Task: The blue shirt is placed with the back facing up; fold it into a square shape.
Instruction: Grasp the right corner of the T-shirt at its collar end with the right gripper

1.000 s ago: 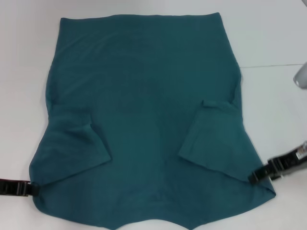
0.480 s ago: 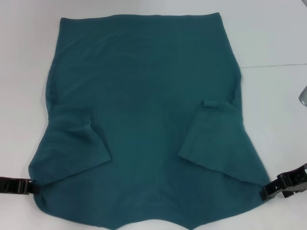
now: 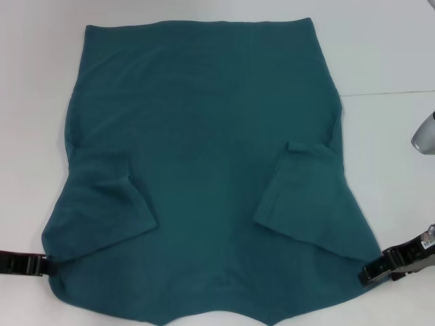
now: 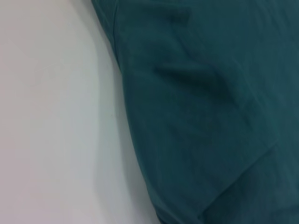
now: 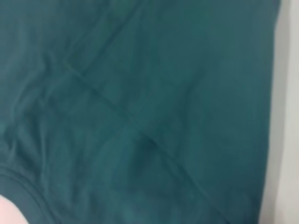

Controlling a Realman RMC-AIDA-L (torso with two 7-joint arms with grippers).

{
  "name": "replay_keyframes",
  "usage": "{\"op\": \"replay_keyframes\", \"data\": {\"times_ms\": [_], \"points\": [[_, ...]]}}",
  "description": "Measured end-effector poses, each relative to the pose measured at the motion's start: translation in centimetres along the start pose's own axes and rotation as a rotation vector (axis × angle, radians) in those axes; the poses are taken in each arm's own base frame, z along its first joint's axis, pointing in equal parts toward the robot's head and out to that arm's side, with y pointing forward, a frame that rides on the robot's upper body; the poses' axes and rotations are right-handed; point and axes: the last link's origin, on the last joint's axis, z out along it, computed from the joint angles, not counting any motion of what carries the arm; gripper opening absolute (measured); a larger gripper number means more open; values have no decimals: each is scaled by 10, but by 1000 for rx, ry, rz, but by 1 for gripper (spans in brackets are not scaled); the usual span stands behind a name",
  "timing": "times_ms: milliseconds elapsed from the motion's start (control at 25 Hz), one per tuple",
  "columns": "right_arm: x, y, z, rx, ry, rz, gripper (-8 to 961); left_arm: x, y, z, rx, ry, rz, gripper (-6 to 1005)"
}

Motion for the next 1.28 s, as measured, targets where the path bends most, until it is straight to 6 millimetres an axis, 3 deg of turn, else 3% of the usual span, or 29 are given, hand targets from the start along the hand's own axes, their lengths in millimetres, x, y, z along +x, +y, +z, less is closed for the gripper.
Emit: {"op": "replay_keyframes", "data": {"times_ms": [880,1280], "points": [[-5,6,3,-16,-19,-17,590,1,0,0,3,4,5,16],[-7,6,2,-16,-24,-27,127,1,0,0,2,4,7,15]]}}
